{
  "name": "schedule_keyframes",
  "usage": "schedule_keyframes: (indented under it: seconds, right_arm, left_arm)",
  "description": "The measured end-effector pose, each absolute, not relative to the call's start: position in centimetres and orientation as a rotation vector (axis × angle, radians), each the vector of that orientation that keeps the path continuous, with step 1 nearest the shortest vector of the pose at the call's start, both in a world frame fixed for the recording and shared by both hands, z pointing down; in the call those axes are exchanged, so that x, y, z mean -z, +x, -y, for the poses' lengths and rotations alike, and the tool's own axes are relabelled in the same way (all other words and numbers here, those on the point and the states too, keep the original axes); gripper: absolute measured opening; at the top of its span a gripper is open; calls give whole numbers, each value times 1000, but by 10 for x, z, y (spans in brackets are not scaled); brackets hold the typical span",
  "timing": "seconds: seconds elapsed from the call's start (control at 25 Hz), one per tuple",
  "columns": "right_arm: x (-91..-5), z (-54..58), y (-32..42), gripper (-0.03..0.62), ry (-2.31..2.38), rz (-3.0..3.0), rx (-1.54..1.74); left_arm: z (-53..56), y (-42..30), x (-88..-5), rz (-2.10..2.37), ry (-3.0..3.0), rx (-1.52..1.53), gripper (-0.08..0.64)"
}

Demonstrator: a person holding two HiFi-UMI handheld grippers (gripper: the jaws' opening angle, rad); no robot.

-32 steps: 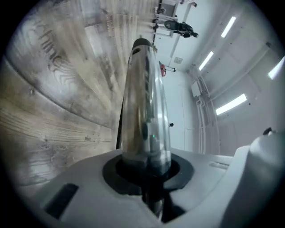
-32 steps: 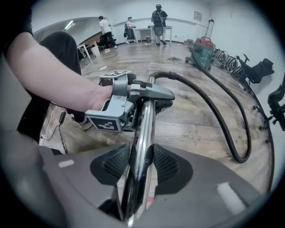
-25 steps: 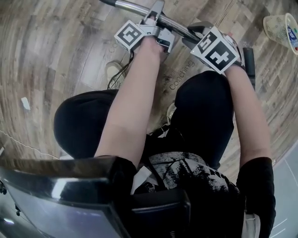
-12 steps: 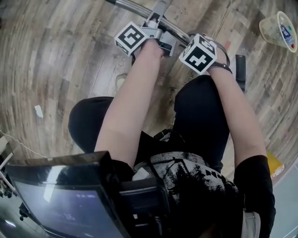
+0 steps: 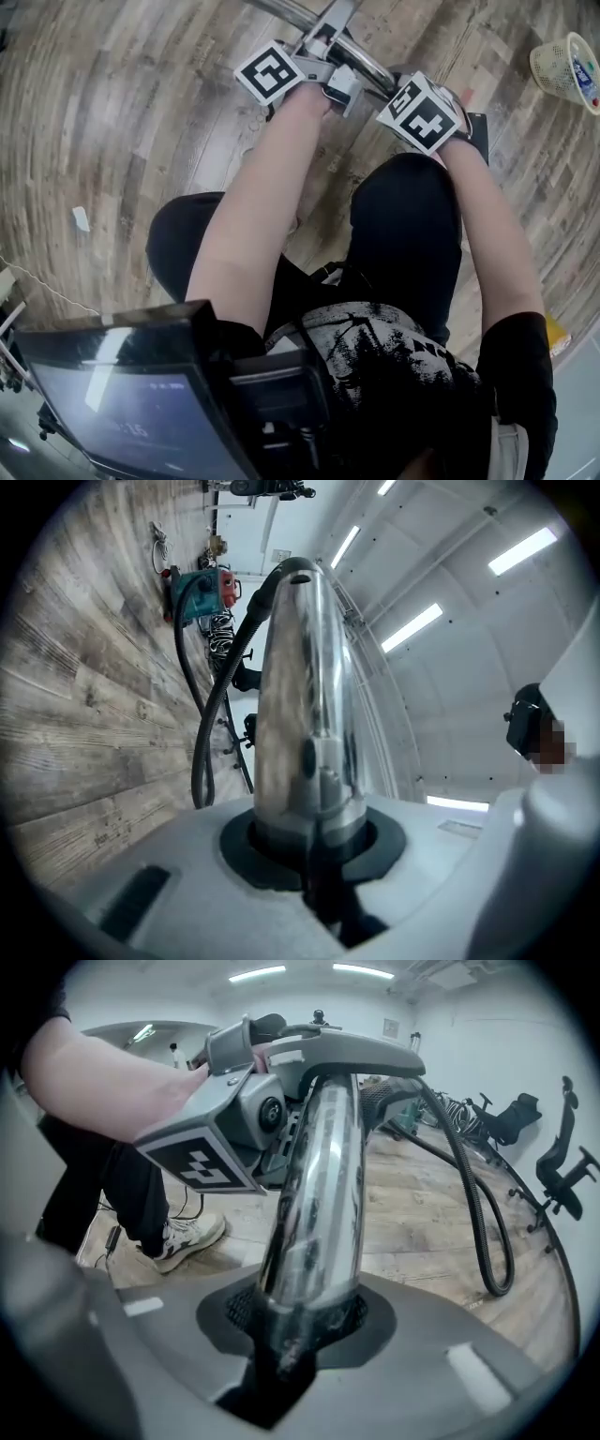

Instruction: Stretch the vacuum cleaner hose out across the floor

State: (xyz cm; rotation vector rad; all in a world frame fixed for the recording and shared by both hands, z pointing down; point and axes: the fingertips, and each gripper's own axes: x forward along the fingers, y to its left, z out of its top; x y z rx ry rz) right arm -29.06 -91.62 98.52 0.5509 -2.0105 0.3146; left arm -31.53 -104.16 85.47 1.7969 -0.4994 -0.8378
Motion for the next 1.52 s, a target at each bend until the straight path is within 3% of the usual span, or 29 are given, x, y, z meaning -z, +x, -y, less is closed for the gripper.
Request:
schedule_keyframes:
  seconds: [0.32, 0.76, 1.0, 1.32, 1.52]
  right_arm:
    - [-926, 945, -316, 114, 623, 2006, -337]
    - [-802, 942, -362, 118, 538, 2008, -392]
    - [-707, 910, -400, 118, 481, 2053, -452]
    - [-539, 905, -438, 128, 481, 2077, -501]
    - [-484, 912, -448, 132, 540, 2032, -479]
  left_arm:
    - [1067, -330, -798, 356, 1901, 739, 48]
    - [1075, -380, -677, 377, 1868, 826, 37]
    - [1049, -414, -590, 450, 1853, 766, 37]
    - [1050, -437, -410, 436, 1923, 695, 37]
    - [1054, -444, -350, 447, 1945, 634, 37]
